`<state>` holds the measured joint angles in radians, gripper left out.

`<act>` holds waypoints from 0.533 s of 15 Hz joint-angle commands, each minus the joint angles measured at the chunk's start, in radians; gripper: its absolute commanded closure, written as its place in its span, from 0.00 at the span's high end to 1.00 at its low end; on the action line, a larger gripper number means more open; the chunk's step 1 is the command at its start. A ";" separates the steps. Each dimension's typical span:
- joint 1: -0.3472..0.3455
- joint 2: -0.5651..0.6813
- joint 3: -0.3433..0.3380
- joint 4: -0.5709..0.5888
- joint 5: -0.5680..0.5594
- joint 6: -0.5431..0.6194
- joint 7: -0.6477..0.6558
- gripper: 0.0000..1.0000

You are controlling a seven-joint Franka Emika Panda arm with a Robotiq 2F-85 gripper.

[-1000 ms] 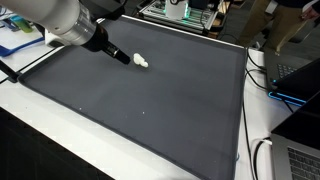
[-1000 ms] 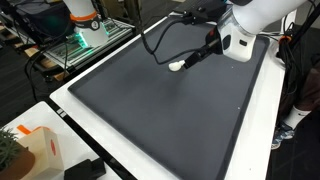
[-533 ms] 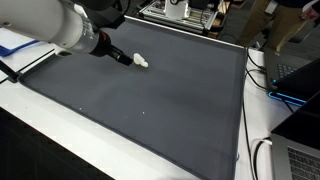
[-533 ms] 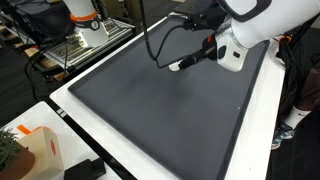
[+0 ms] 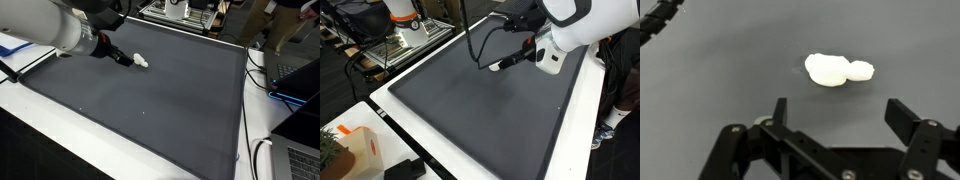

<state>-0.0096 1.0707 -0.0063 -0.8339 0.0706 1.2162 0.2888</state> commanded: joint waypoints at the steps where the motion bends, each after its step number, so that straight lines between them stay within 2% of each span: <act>1: -0.048 0.024 0.007 0.021 0.074 -0.013 0.086 1.00; 3: -0.084 0.015 0.010 0.003 0.119 -0.004 0.120 1.00; 8: -0.160 -0.005 0.018 -0.053 0.204 0.052 0.094 1.00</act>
<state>-0.1274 1.0781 -0.0041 -0.8429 0.2155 1.2291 0.3743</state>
